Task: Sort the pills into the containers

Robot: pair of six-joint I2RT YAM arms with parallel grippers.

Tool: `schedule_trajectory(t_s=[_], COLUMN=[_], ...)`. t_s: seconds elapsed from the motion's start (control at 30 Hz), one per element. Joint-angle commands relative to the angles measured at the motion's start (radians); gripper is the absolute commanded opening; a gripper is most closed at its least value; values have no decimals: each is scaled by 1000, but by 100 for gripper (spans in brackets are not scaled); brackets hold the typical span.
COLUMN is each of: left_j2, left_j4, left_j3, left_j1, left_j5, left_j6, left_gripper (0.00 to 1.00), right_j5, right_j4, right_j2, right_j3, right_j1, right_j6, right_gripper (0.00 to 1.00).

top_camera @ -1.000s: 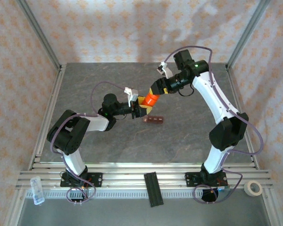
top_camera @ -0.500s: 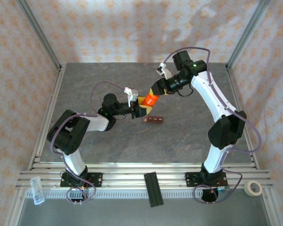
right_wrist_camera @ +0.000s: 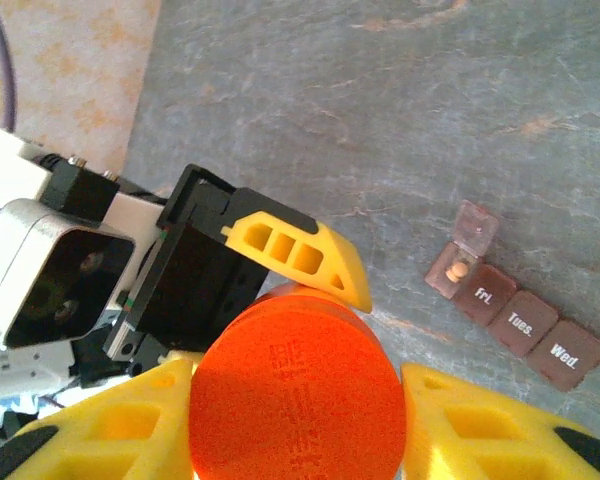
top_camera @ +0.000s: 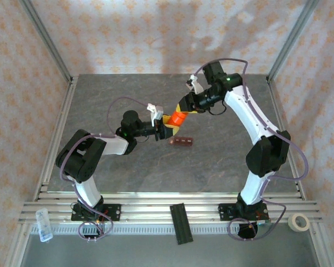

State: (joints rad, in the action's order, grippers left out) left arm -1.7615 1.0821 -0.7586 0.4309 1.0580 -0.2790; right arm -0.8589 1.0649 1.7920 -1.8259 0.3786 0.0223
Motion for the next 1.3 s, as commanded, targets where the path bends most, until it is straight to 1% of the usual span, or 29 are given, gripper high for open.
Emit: schedule_trajectory(t_s=[0.0, 0.1, 0.17, 0.27, 0.37, 0.5, 0.57, 0.63, 0.7, 0.8, 0.9, 0.97, 1.03, 1.1, 1.2, 1.27], left_j2=[29, 25, 25, 21, 20, 21, 22, 22, 25, 27, 31, 32, 32, 32, 31, 30], left_j4=[111, 110, 110, 109, 110, 110, 108, 101, 98, 92, 84, 79, 73, 68, 67, 68], left_j3=[-34, -34, -33, -35, -35, -37, -36, -33, -30, -30, -32, -36, -39, -43, -47, -49], left_j1=[5, 5, 5, 5, 5, 4, 5, 5, 5, 5, 4, 4, 3, 5, 4, 4], left_j5=[1, 1, -1, -4, -5, -7, -6, -7, -8, -2, 1, 5, 11, 14, 19, 23], left_j6=[37, 39, 41, 40, 41, 41, 41, 45, 49, 52, 56, 57, 55, 54, 49, 46], left_gripper=[0, 0, 0, 0, 0, 0, 0, 0, 0, 0, 0, 0, 0, 0, 0, 0], right_j5=[190, 271, 294, 303, 285, 276, 269, 270, 250, 191, 147, 105, 68, 51, 62, 54], right_j4=[-54, -110, -170, -251, -302, -276, -254, -239, -241, -235, -210, -160, -80, -26, 48, 94], right_j2=[-27, -59, -87, -122, -140, -130, -127, -140, -163, -189, -206, -197, -180, -167, -136, -108], right_j3=[62, 115, 168, 231, 262, 222, 193, 169, 158, 126, 85, 42, -1, -25, -61, -87], right_j1=[58, 91, 102, 114, 115, 111, 97, 70, 36, -3, -25, -31, -31, -30, -30, -30], right_j6=[-212, -337, -427, -518, -561, -542, -524, -504, -483, -408, -287, -168, -15, 100, 206, 247], right_gripper=[40, 39, 39, 39, 39, 42, 51, 64, 72, 78, 79, 79, 78, 76, 75, 74])
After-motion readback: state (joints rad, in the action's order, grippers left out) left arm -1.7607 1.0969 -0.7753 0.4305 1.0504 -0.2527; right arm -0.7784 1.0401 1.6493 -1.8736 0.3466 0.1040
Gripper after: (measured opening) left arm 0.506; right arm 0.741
